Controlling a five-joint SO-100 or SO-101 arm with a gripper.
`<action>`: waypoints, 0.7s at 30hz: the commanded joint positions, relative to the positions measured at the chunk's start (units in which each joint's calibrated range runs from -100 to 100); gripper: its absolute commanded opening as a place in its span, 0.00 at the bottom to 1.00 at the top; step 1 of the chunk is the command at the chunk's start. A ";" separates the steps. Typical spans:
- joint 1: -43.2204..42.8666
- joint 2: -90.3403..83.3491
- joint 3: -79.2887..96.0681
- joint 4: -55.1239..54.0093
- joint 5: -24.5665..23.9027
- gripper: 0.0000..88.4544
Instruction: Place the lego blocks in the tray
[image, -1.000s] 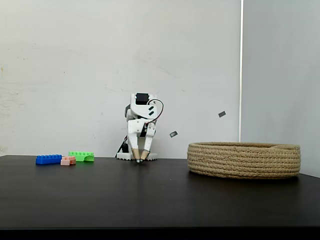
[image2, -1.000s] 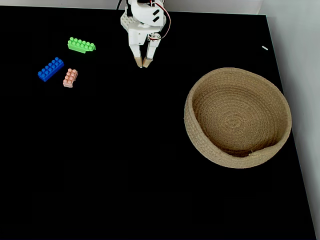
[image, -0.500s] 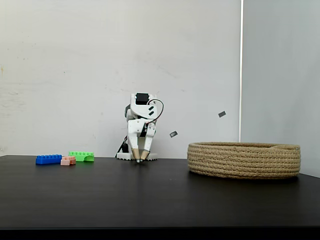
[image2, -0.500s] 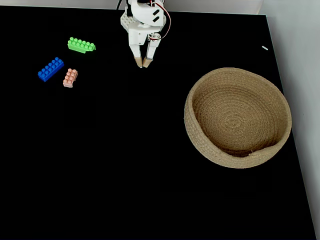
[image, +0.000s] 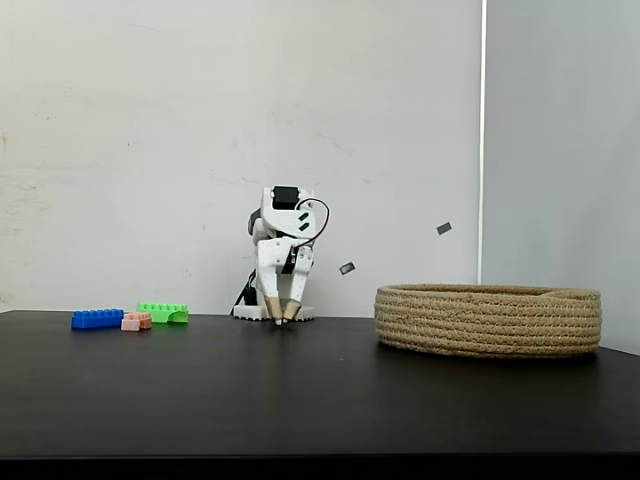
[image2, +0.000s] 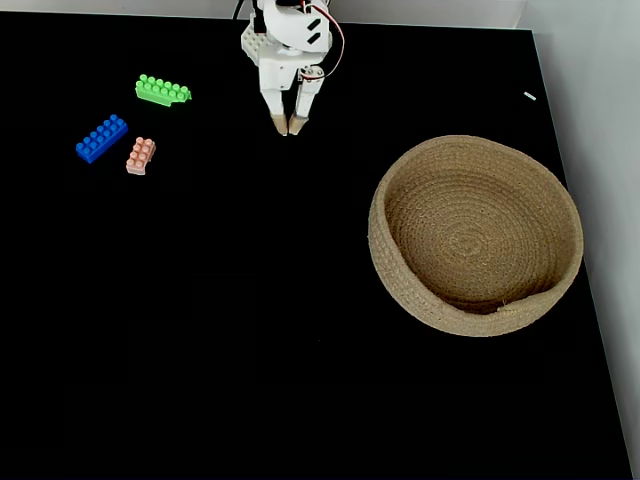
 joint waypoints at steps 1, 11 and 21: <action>-0.06 -0.49 0.80 0.32 -0.63 0.00; 6.62 10.08 -9.60 -15.51 -12.99 0.22; 20.88 39.75 -37.23 -21.17 -18.41 0.33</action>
